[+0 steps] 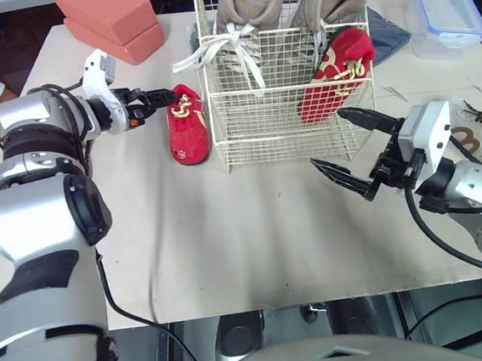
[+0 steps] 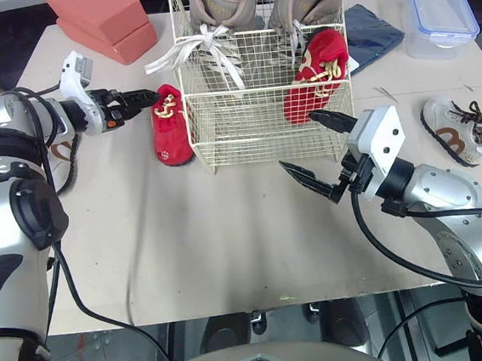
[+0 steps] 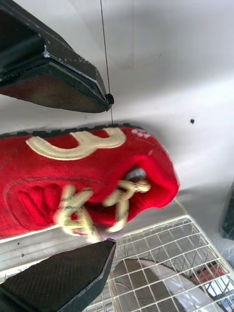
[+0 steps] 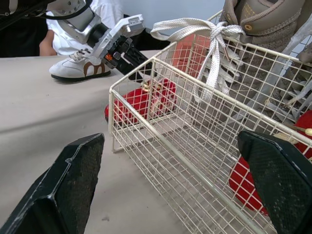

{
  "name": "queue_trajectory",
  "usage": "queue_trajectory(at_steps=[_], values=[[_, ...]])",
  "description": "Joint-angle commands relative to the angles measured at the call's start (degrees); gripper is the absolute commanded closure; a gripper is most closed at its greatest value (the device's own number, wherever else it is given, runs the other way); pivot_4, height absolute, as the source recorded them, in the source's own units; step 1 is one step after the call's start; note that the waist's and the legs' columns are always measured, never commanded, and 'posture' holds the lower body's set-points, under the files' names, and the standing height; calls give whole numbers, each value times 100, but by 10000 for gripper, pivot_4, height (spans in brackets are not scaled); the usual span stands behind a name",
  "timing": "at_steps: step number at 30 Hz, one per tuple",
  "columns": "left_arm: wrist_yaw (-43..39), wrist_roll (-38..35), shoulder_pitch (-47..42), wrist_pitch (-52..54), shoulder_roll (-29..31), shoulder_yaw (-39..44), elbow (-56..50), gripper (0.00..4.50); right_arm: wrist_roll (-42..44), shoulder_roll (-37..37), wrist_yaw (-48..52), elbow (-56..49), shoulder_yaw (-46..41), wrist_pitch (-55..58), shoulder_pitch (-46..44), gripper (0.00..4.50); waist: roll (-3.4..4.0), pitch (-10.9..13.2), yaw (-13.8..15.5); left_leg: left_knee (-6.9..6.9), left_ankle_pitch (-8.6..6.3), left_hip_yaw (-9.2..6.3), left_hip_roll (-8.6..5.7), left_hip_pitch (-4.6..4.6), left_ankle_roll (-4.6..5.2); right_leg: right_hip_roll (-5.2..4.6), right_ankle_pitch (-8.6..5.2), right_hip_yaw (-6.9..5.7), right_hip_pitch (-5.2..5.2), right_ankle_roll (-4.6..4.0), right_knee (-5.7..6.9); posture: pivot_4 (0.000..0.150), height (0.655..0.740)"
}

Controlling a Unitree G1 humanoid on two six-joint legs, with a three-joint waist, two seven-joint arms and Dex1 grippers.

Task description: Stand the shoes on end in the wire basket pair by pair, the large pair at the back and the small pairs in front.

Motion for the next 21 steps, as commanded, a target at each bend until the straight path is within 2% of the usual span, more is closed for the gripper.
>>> queue_trajectory(at_steps=[1, 13, 21], values=[[-27, 109, -131, -180, -69, -37, -7, 0, -40, 52, -30, -138, -22, -138, -43, 1546, 0, 0, 6, 0, 0, 1, 0, 0, 0, 0, 0, 0, 0, 0, 0, 1500, 6860], [437, 570, -30, -737, -397, -195, 191, 0, -158, 158, -125, -224, -44, -107, 1, 1546, -2, -1, 1, 2, 0, 9, 0, 3, 0, 0, 3, 1, 0, -5, 5, 1500, 6860], [960, 402, 9, -870, -355, 238, 264, 0, -155, 142, -200, -323, -106, -83, 107, 1546, -4, -3, 0, 4, 0, 9, 0, 2, 0, -2, 3, 0, 2, -5, 6, 1500, 6860]])
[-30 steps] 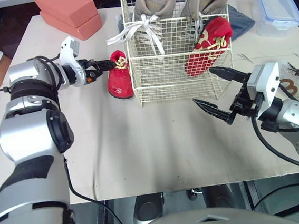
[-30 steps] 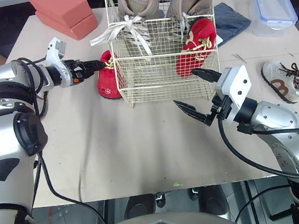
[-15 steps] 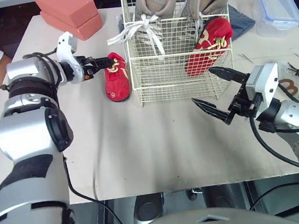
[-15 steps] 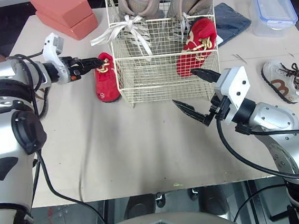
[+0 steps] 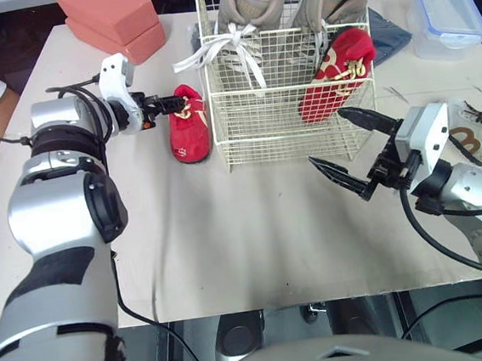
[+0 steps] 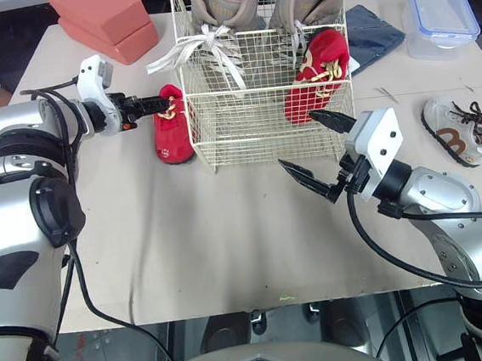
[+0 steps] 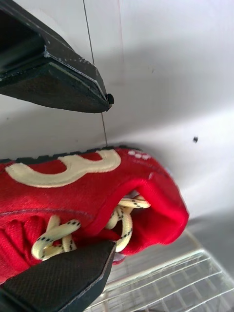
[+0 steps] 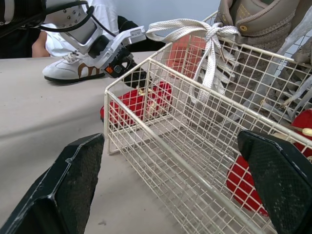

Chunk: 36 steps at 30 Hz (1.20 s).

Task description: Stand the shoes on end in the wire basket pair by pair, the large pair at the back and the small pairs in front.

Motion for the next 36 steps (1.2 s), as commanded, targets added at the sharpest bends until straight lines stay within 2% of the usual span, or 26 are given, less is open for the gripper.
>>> queue_trajectory(at_steps=[1, 9, 12, 14, 15, 17, 20, 27, 36], values=[[133, -3, 34, -108, 66, 99, 26, 0, 9, -11, -65, -239, -142, -84, 18, 1546, 0, 0, -4, 0, 0, 0, 0, 0, 0, 0, 0, 0, 0, 0, 0, 1500, 6860], [184, 75, 196, -127, -23, 76, 46, 0, -17, -18, -20, -116, -73, -111, -135, 1546, -1, -1, -9, 0, 0, 3, 0, 2, 0, 1, 0, 1, 0, 0, 2, 1500, 6860], [202, 129, 268, -155, -72, 25, 56, 9041, -36, -10, -6, -105, -54, -114, -159, 0, -1, -2, -8, 0, 0, 5, 0, 3, 0, 1, 0, 1, 0, -1, 3, 1500, 6860], [218, 149, 294, -151, -95, 10, 60, 18463, -37, -10, 4, -105, -67, -109, -164, 0, -3, -3, -18, 0, 0, 7, 0, 3, 0, 1, 0, 2, 0, -1, 3, 1500, 6860], [211, 170, 314, -159, -107, -14, 62, 21032, -35, -12, 7, -109, -74, -104, -167, 0, -4, -3, -27, 0, 0, 8, 0, 4, 0, 1, 0, 2, 0, -1, 4, 1500, 6860], [205, 191, 348, -176, -130, -46, 65, 31668, -21, -26, 14, -126, -92, -88, -165, 0, -3, -4, -45, 0, 0, 9, 0, 12, 0, 2, 0, 8, 0, 0, 9, 1500, 6860], [229, 187, 354, -202, -153, -9, 64, 44204, -3, -55, 31, -142, -125, -76, -151, 0, -4, -5, -48, 1, 0, 9, 0, 17, 0, 1, 0, 12, 0, 0, 21, 1500, 6860], [390, -69, 246, -297, -63, 344, 9, 44490, 27, -113, 73, -130, -155, -84, -161, 0, -4, -5, -46, 5, 0, 7, 0, 16, 0, -3, 0, 13, 0, -1, 24, 1500, 6860], [297, -862, -38, -1589, 47, 1174, -604, 44491, 140, -37, 135, 29, -170, -125, -402, 0, -14, 1, -32, 11, 0, 7, 2, 5, 0, -5, 0, 3, -3, -2, 24, 1500, 6860]])
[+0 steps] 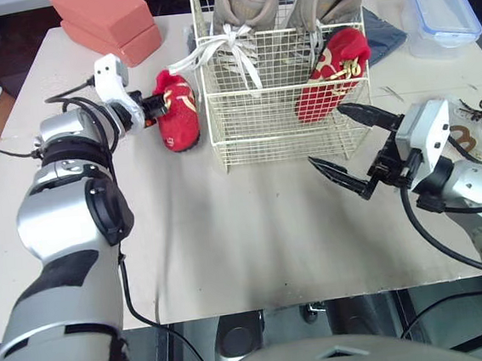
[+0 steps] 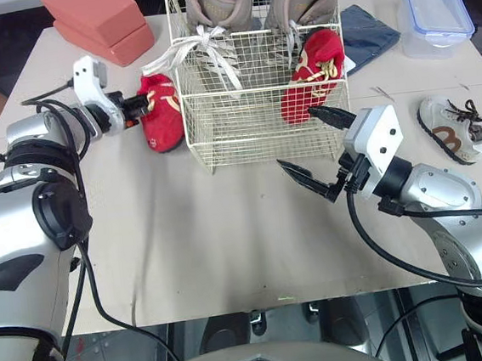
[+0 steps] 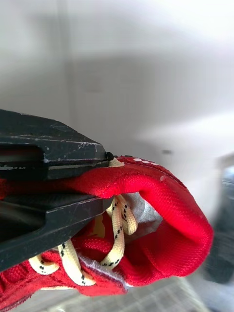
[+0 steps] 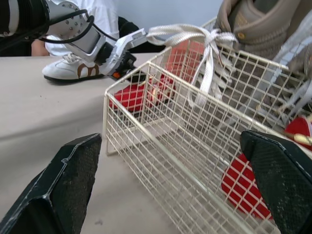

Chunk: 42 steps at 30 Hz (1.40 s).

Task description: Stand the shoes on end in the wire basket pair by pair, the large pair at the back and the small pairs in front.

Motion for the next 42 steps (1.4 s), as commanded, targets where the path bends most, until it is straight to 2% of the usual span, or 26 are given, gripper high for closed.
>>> queue_trajectory(at_steps=[1, 5, 8, 15, 20, 24, 27, 33, 39, 42], values=[[-147, -471, -272, -513, 182, 395, -664, 44491, 136, 49, 26, -10, -178, -131, -173, 0, -3, 2, 8, 0, 0, -1, 1, -1, 0, 0, 0, -1, 0, 0, 0, 1500, 6860], [-149, -968, 39, -776, 171, 783, -1676, 44491, 272, 223, 0, 61, -270, -234, -309, 0, -5, 3, 6, 1, 0, -1, 2, -2, 0, -1, 0, 0, 0, 0, 0, 1500, 6860], [-112, -1287, 635, -912, -15, 900, -3089, 44491, 370, 374, -5, 143, -344, -345, -386, 0, -5, 3, -12, 0, 0, -13, 5, 1, 0, -3, 1, 13, 0, -1, 2, 1500, 6860], [805, -2018, 1731, -812, -843, 946, -6517, 44491, 484, 589, -33, 339, -508, -605, -584, 0, -6, 3, 50, 33, 0, -22, 5, -9, 0, -7, 2, 20, 4, -2, 21, 1500, 6860], [1438, -2069, 2082, -1045, -1441, 602, -7945, 44491, 488, 584, -58, 426, -624, -706, -574, 0, -7, 2, 49, 44, -2, -37, 1, -4, 3, -13, 2, 25, 11, -1, 32, 1500, 6860], [1969, -1862, 2150, -1245, -1885, 264, -8380, 44491, 502, 596, -91, 465, -655, -731, -583, 0, -7, 2, 45, 50, -1, -40, 0, 4, 2, -9, 1, 25, 16, -1, 42, 1500, 6860], [2262, -1438, 2413, -1643, -2247, -143, -8492, 44491, 508, 611, -148, 487, -656, -755, -607, 0, -6, 1, 35, 49, -2, -35, 0, 8, 3, -5, 1, 33, 14, -1, 43, 1500, 6860], [2594, -540, 2888, -2772, -2660, -659, -8049, 44491, 497, 615, -240, 430, -648, -740, -569, 0, -5, 0, 44, 49, -2, -34, -2, 5, 3, -4, 1, 31, 13, -1, 42, 1500, 6860], [2929, -65, 3347, -3375, -3117, -1018, -7762, 44491, 519, 612, -372, 331, -668, -712, -518, 0, -5, 1, 47, 48, -4, -36, -1, 2, 6, -5, 1, 30, 13, -1, 37, 1500, 6860], [2916, 147, 3636, -3654, -3156, -1179, -7658, 44491, 534, 598, -424, 293, -681, -698, -500, 0, -5, 0, 46, 48, -4, -37, -1, 2, 7, -5, 0, 28, 13, 0, 37, 1500, 6860]])
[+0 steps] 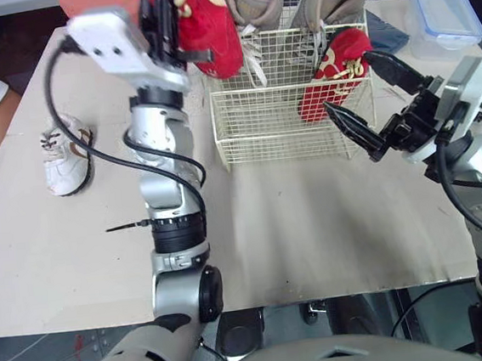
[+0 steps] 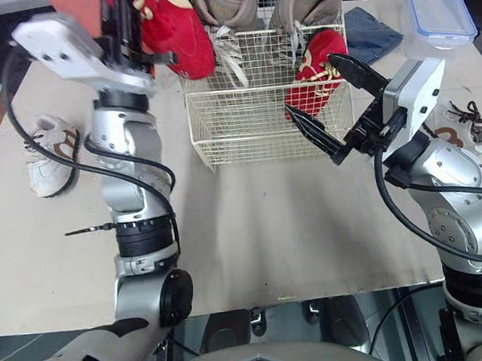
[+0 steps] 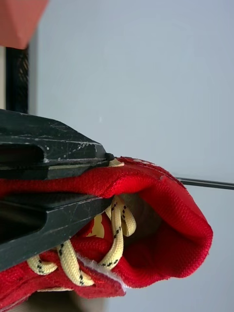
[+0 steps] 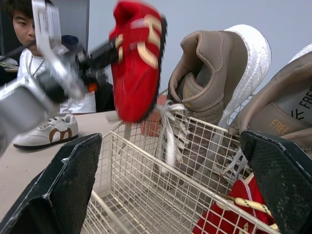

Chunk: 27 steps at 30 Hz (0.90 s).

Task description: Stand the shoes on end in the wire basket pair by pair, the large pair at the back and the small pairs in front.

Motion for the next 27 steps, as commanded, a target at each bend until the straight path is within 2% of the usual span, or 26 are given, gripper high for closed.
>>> queue_trajectory(at_steps=[1, 9, 15, 23, 27], values=[[13, 269, 189, -387, 8, -203, -25, 44491, 86, -29, -92, -281, -177, -59, 0, 0, 0, 0, -4, 0, 0, 0, 1, 0, 0, 0, 0, 0, 0, 0, 0, 1500, 6860], [35, 627, 539, -839, 45, -459, 300, 44491, 127, -36, -196, -348, -159, -32, 13, 0, 2, -6, 8, -1, -16, 1, 3, 2, 26, -1, -1, 0, 1, 1, 0, 1500, 6860], [93, 644, 216, -1293, 2, -428, 866, 44491, 90, -9, -235, -333, -111, -42, -21, 0, 2, -11, 24, 0, -18, -2, 2, 2, 31, -2, -3, -5, 4, 4, -3, 1500, 6860], [216, 1075, -165, -2112, 134, -506, 1497, 44491, 43, 5, -307, -355, -98, -65, -27, 0, 2, -10, 4, -2, -19, 0, 1, -1, 33, -1, -6, -14, 1, 9, -5, 1500, 6860], [135, 987, -141, -2056, 99, -570, 1598, 44491, 19, 20, -351, -385, -88, -64, -11, 0, 2, -10, 4, -2, -19, -2, 4, -2, 33, -1, -7, -14, 0, 11, -5, 1500, 6860]])
